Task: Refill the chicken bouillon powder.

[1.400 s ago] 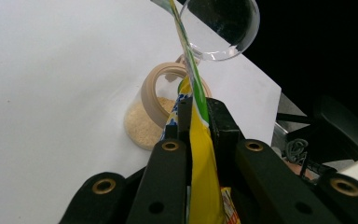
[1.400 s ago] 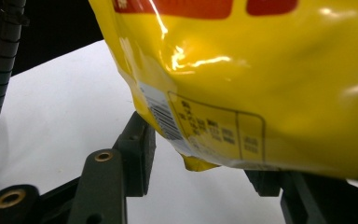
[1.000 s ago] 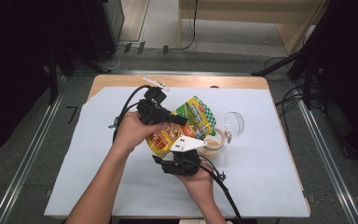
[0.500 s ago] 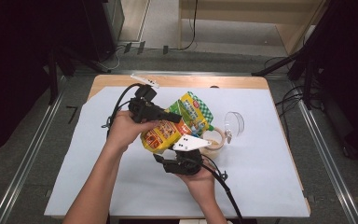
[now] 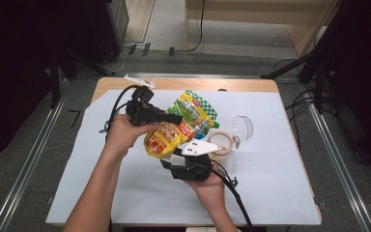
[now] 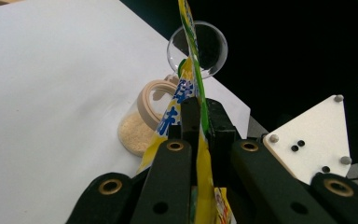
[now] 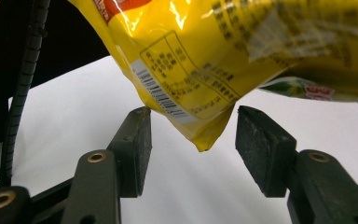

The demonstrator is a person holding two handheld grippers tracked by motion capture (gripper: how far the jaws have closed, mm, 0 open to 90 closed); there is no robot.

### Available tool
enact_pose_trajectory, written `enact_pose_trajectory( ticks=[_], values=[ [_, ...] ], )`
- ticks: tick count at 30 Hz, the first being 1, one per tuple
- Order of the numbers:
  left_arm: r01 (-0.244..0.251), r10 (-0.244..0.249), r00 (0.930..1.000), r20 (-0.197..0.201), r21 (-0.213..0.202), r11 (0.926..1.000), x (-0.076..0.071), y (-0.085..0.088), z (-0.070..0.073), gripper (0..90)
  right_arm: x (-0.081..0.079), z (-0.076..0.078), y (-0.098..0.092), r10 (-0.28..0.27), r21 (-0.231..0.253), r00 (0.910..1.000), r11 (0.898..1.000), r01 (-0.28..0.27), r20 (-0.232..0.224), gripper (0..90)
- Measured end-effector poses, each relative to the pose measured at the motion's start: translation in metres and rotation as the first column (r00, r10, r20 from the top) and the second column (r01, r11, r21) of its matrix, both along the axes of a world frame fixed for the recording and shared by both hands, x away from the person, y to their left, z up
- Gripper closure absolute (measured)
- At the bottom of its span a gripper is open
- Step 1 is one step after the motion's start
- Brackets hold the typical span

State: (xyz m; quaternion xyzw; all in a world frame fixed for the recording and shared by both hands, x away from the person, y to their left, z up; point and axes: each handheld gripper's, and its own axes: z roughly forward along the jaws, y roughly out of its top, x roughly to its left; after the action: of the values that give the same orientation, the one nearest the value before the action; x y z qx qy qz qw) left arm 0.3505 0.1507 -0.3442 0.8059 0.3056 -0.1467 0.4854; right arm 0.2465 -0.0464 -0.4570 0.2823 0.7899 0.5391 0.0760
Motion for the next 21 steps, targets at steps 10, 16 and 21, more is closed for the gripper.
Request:
enact_pose_trajectory(
  ticks=[10, 16, 21],
  values=[
    [-0.043, 0.044, 0.9989, 0.018, -0.021, 0.9989, 0.002, 0.016, 0.001, 89.7, 0.005, 0.001, -0.009, -0.021, 0.017, 0.9996, 1.0, 0.022, -0.02, 47.5],
    [-0.076, 0.076, 0.9969, 0.021, -0.026, 0.9968, 0.004, 0.025, -0.001, 89.5, 0.005, 0.001, -0.012, 0.004, 0.037, 0.9994, 0.999, -0.003, -0.035, 50.2],
    [-0.099, 0.099, 0.9949, 0.019, -0.026, 0.9948, 0.005, 0.031, -0.004, 89.4, 0.012, -0.003, -0.014, 0.028, 0.038, 0.9978, 0.999, -0.025, -0.06, 50.2]
  ],
)
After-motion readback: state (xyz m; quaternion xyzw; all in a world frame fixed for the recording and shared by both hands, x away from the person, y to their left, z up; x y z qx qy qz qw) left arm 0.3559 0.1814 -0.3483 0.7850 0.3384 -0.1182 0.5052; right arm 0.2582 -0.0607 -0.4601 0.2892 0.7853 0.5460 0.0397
